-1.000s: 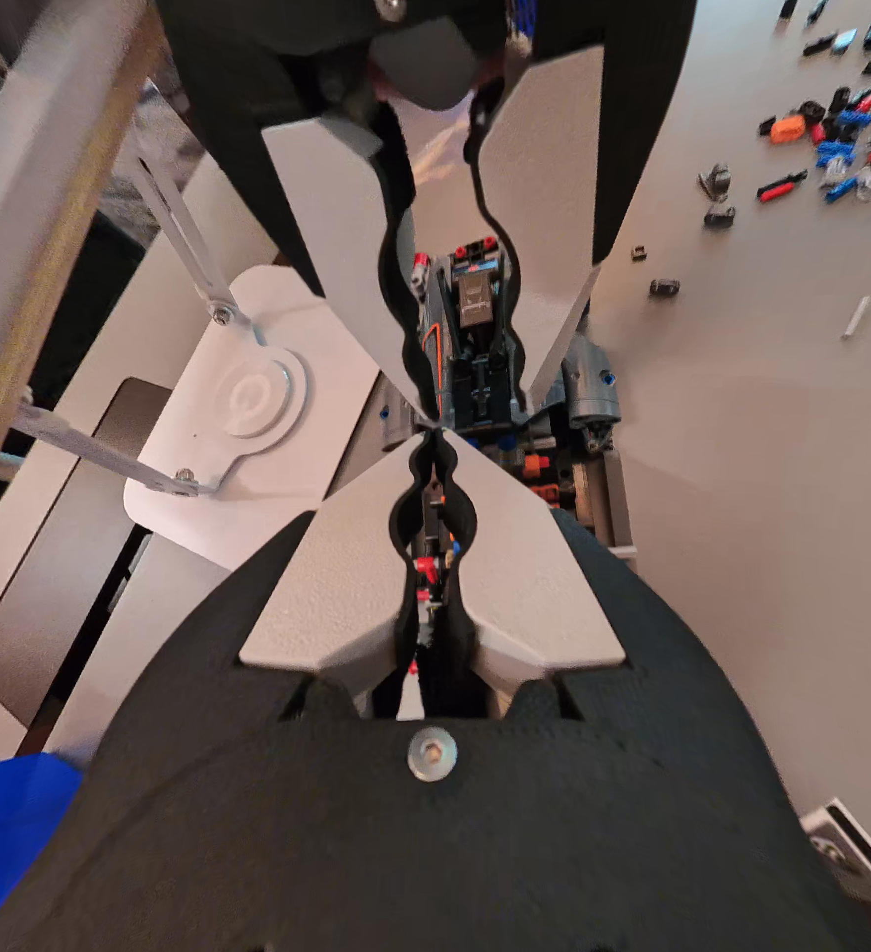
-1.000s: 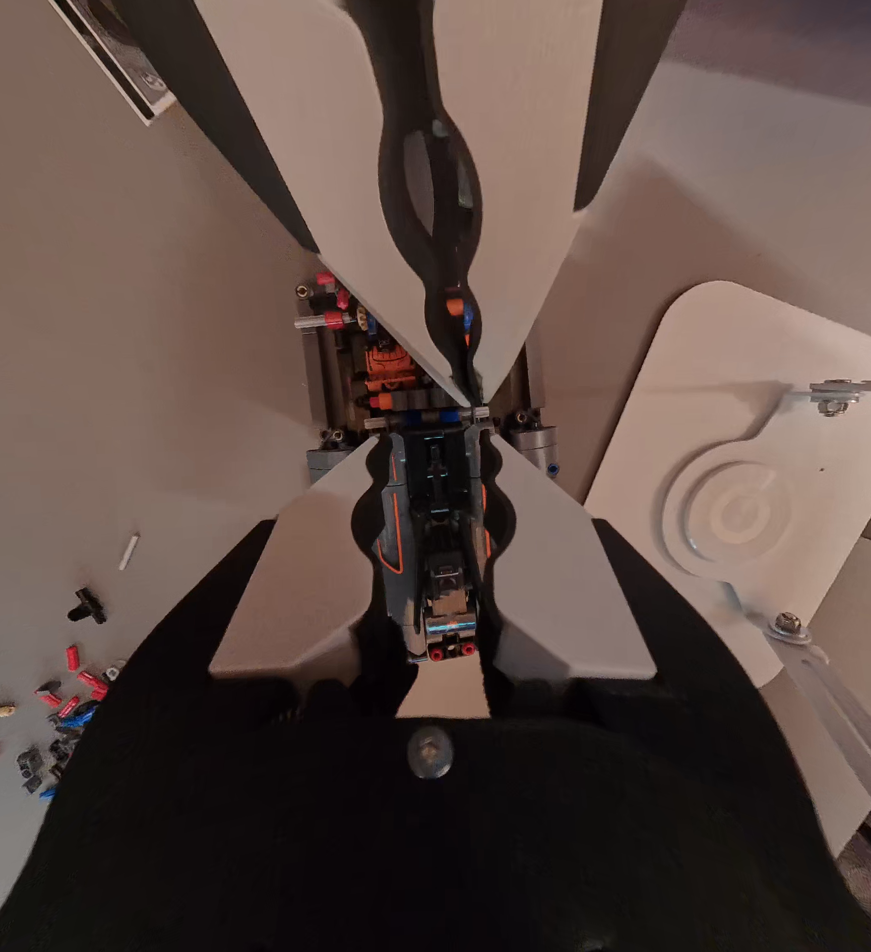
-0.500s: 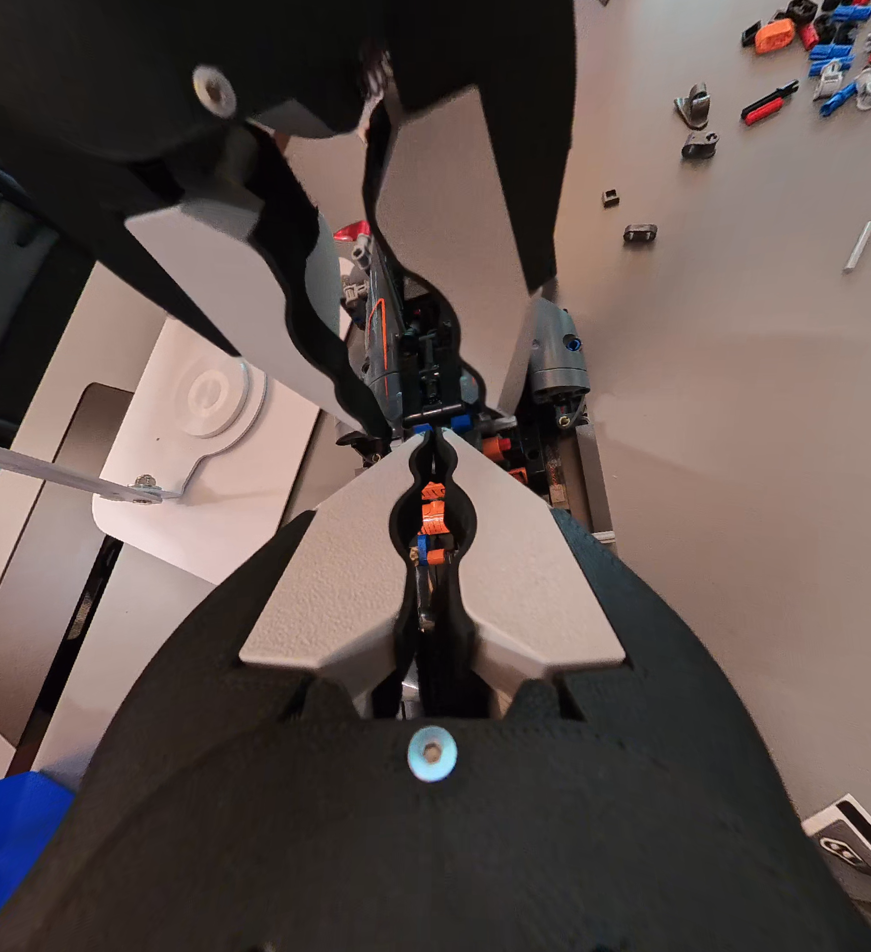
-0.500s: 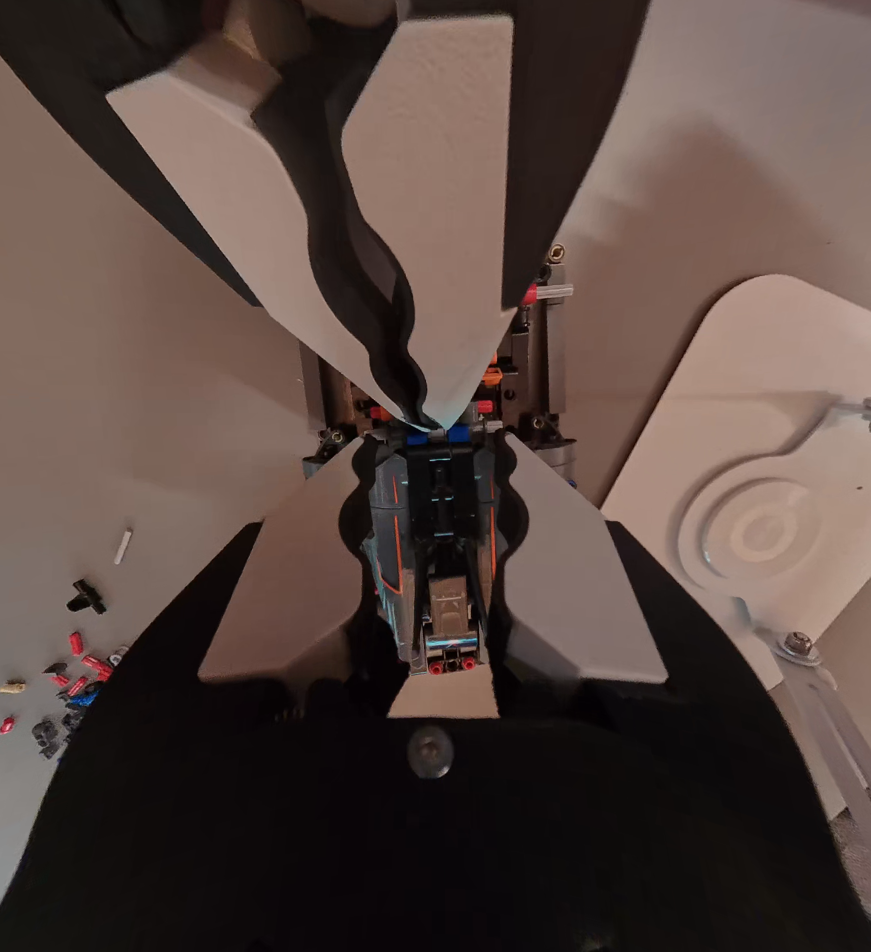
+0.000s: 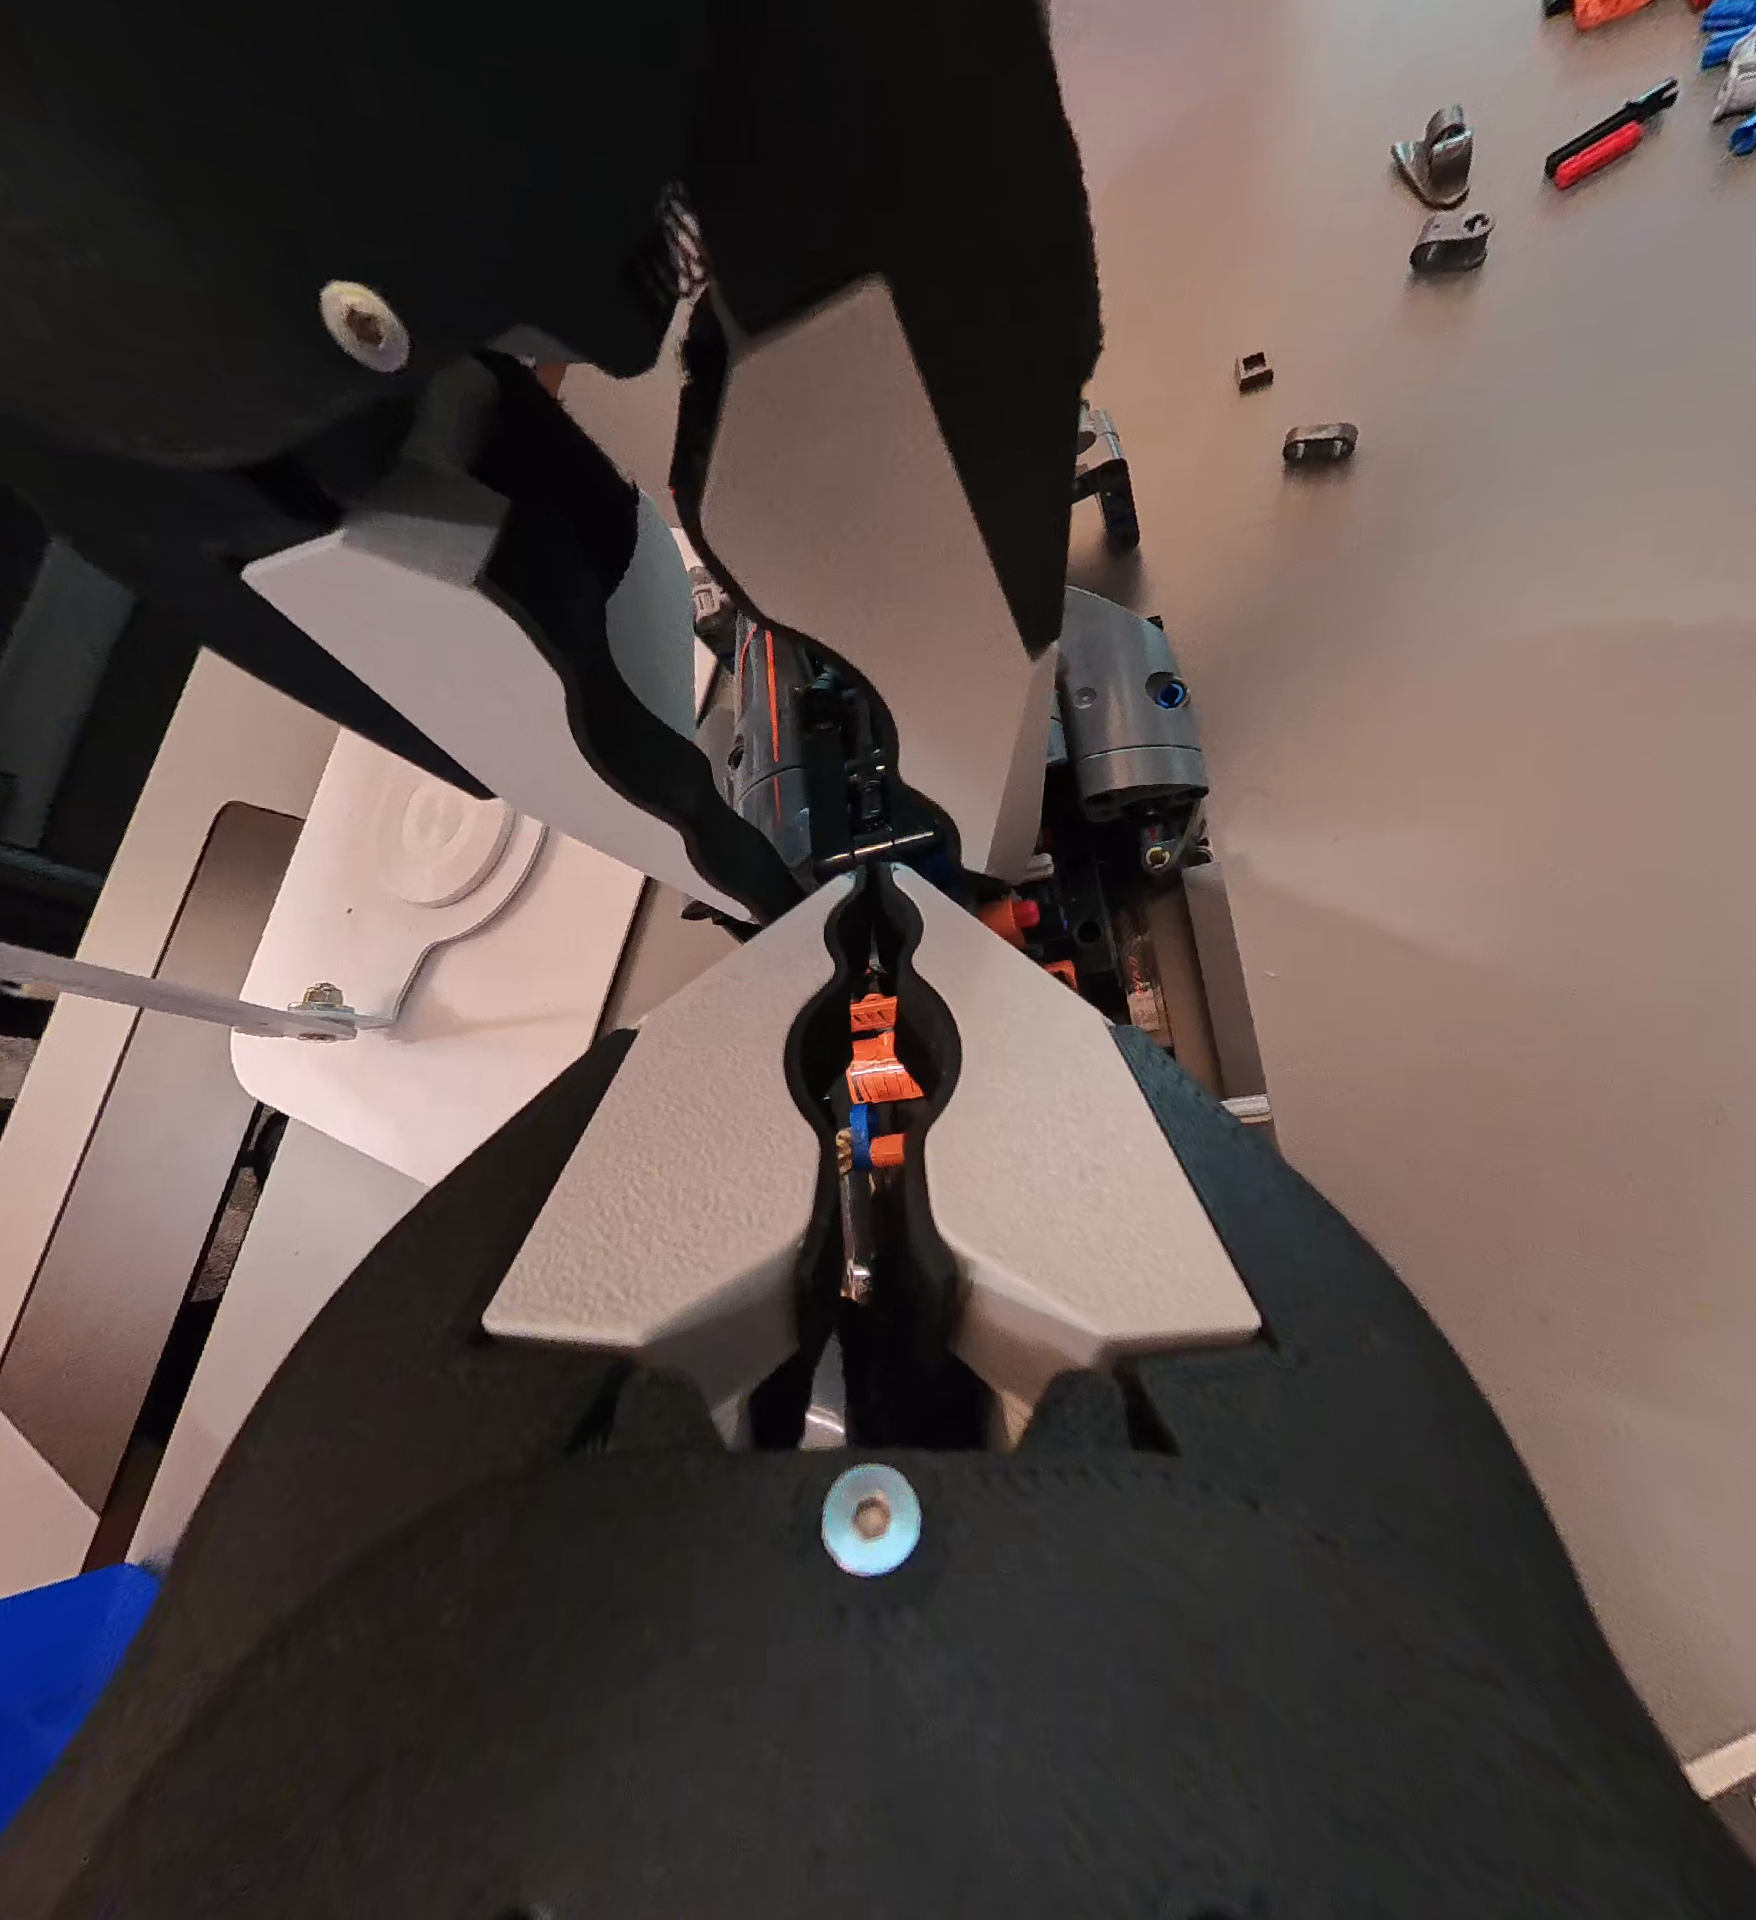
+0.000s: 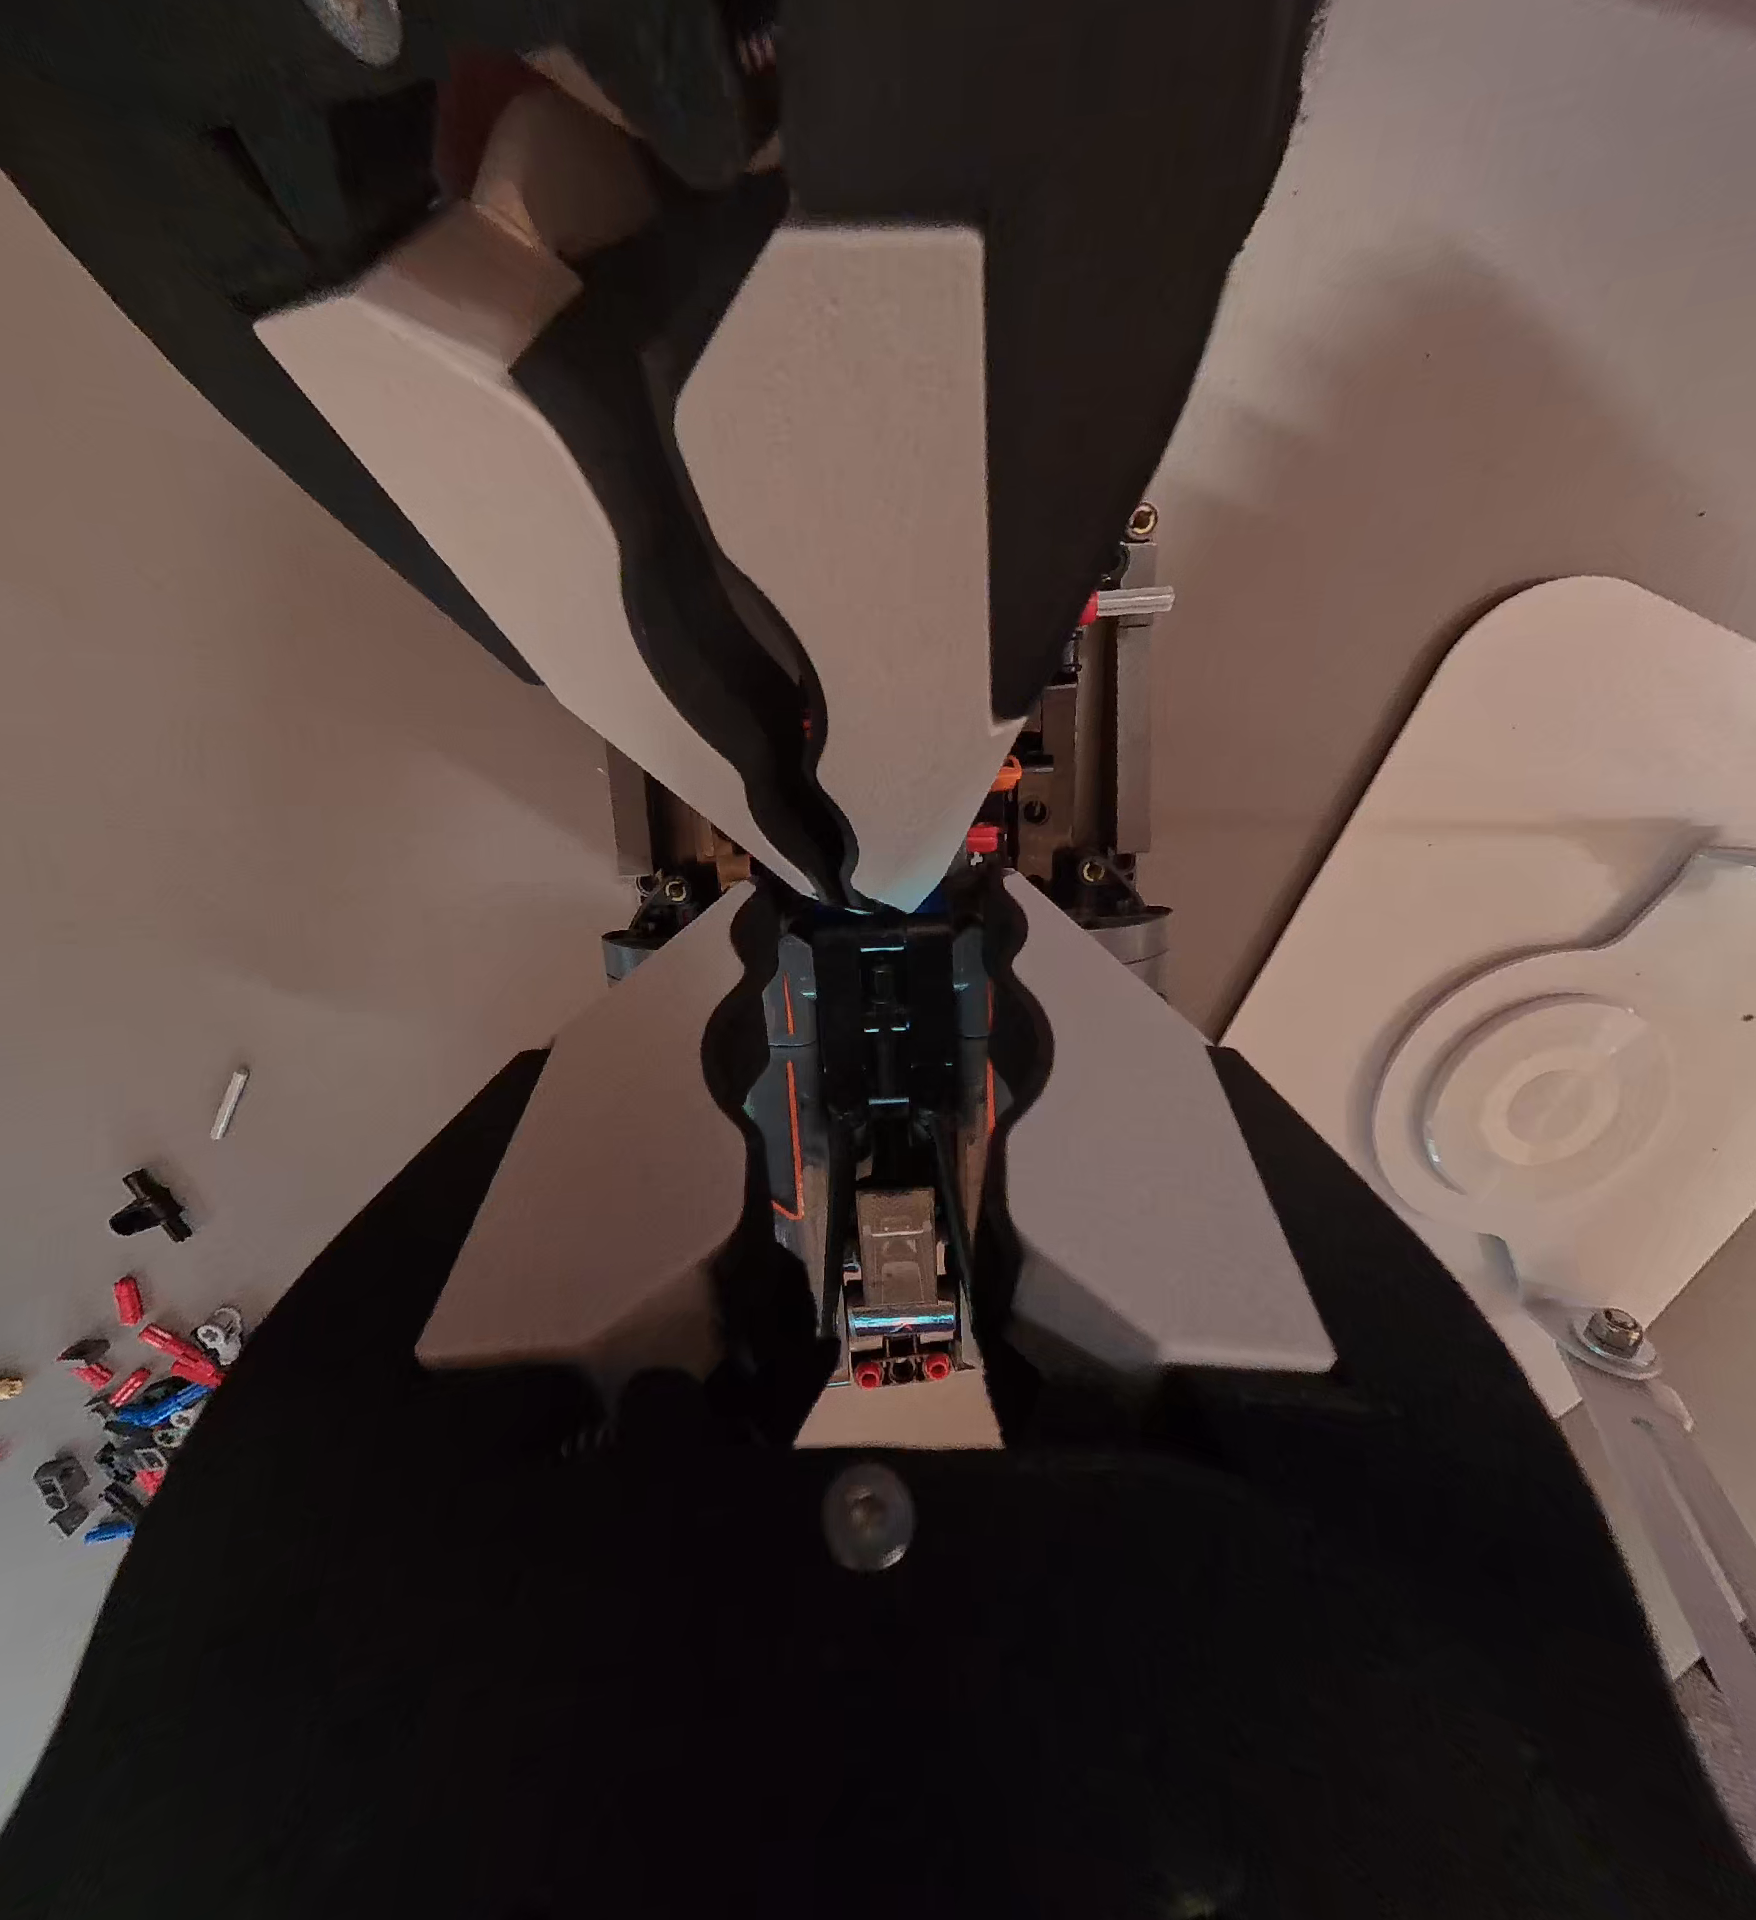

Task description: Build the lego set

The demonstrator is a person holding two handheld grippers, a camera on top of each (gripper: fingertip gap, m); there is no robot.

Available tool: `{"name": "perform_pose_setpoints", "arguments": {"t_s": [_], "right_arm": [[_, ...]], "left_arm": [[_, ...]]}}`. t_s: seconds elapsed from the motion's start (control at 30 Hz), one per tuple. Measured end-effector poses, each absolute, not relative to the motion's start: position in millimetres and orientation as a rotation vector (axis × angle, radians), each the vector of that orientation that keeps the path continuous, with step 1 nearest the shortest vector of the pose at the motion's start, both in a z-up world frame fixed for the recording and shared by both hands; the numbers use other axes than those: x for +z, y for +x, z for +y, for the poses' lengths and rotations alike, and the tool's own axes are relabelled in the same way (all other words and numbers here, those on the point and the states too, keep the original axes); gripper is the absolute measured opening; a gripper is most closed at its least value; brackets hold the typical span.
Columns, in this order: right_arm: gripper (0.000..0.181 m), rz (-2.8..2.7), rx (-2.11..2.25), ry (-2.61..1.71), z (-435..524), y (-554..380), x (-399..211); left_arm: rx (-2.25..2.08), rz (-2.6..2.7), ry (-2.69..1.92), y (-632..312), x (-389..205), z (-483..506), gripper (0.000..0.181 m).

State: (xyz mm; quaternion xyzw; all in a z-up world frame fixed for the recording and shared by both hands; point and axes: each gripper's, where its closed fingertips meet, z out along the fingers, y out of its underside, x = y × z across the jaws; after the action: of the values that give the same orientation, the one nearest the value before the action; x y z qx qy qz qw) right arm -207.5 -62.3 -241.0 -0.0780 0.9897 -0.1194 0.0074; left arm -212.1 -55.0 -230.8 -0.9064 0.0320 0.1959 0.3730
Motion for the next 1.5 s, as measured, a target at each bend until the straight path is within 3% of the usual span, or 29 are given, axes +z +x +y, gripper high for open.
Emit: {"name": "perform_pose_setpoints", "arguments": {"t_s": [1.13, 1.17, 1.2, 1.23, 1.5], "right_arm": [[0.036, 3.139, -0.304, -0.273, -61, -208, -242], [0.041, 3.145, -0.296, -0.251, -61, -209, -242], [0.062, 3.169, -0.274, -0.205, -60, -213, -240], [0.066, 3.198, -0.287, -0.177, -60, -218, -235], [0.071, 3.323, -0.516, -0.111, -52, -202, -185]], "left_arm": [[0.547, 0.096, -2.358, -213, -232, -55, 0.000], [0.557, 0.085, -2.355, -215, -231, -55, 0.000], [0.558, 0.077, -2.344, -214, -230, -55, 0.000], [0.550, 0.064, -2.332, -214, -228, -57, 0.000], [0.484, -0.079, -2.278, -211, -207, -67, 0.027]]}}
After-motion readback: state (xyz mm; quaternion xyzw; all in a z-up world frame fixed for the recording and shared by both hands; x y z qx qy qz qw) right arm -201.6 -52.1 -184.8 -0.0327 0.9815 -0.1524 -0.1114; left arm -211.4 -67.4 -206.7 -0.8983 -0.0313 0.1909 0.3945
